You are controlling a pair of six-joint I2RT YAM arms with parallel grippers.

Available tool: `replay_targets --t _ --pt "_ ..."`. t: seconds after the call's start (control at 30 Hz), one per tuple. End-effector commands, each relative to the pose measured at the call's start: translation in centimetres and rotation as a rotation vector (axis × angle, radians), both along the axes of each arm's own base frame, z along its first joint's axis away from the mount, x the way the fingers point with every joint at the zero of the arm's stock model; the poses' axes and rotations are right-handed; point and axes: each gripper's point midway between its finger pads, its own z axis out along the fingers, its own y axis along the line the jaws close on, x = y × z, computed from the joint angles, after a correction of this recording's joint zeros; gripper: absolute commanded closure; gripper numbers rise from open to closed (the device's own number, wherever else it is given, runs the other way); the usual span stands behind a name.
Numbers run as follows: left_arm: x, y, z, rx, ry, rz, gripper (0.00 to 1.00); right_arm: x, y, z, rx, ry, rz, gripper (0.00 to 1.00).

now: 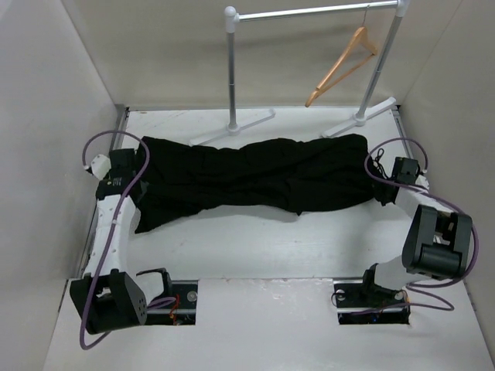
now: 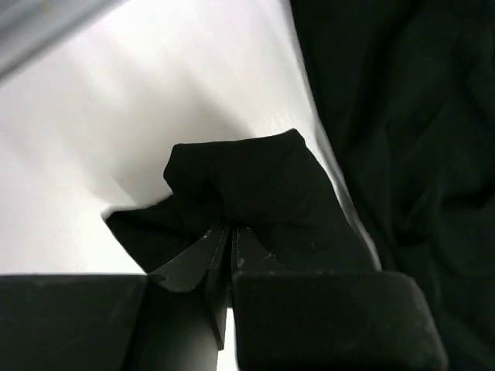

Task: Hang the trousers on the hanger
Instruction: Flatten out the trousers at the center of the board.

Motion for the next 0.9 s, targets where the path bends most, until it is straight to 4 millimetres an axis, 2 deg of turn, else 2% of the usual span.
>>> replay_targets --t 0.0,0.07,0.1,0.13,0.17,0.2,0.27,0.33,0.4,0.47,0.53,0.7,0.77,0.87 --pt "1.0 2.6 7.9 0.115 -0.176 0.072 1.00 1.1 -1.7 4.6 -0.047 -0.145 -0.057 0.94" --pt "1.6 2.5 12.9 0.149 -0.262 0.054 1.00 0.8 -1.7 5.3 -0.041 -0.164 -0.071 0.94" --pt "1.6 2.3 14.8 0.172 -0.285 0.041 1.00 0.8 -1.6 5.3 -0.020 -0.173 -0.086 0.94" --pt "1.3 2.0 16.1 0.198 -0.299 0.022 1.00 0.7 -1.3 5.1 0.008 -0.179 -0.095 0.95" --pt "0.6 1.7 16.5 0.221 -0.301 0.013 1.00 0.5 -1.2 4.7 0.031 -0.178 -0.105 0.95" --pt "-0.6 1.4 16.0 0.241 -0.293 0.009 0.99 0.4 -0.9 4.2 0.051 -0.175 -0.109 0.95" --pt "-3.8 1.2 12.1 0.261 -0.220 0.024 0.95 0.3 -0.6 3.6 0.066 -0.172 -0.116 0.95" --pt "-7.3 1.2 6.3 0.222 -0.114 0.077 0.86 0.1 -0.7 3.2 0.062 -0.162 -0.122 0.94" --pt "-10.3 1.5 1.8 0.150 -0.010 0.159 0.68 0.2 -0.7 3.1 0.067 -0.157 -0.126 0.94" --pt "-11.1 1.6 -0.6 0.075 0.031 0.205 0.54 0.1 -0.7 3.0 0.070 -0.154 -0.128 0.94" --pt "-10.9 1.8 -0.8 0.041 0.017 0.235 0.46 0.1 -0.5 3.0 0.076 -0.155 -0.127 0.94" --pt "-7.3 2.1 2.1 0.043 -0.085 0.210 0.43 -0.3 -0.6 2.8 0.071 -0.146 -0.117 0.94" --pt "-5.4 1.3 1.6 0.006 -0.078 0.162 0.40 -0.3 -0.5 2.6 0.070 -0.140 -0.105 0.94" --pt "-2.0 -0.3 -0.6 -0.062 -0.043 0.074 0.39 -0.4 -0.4 2.4 0.070 -0.134 -0.093 0.94"
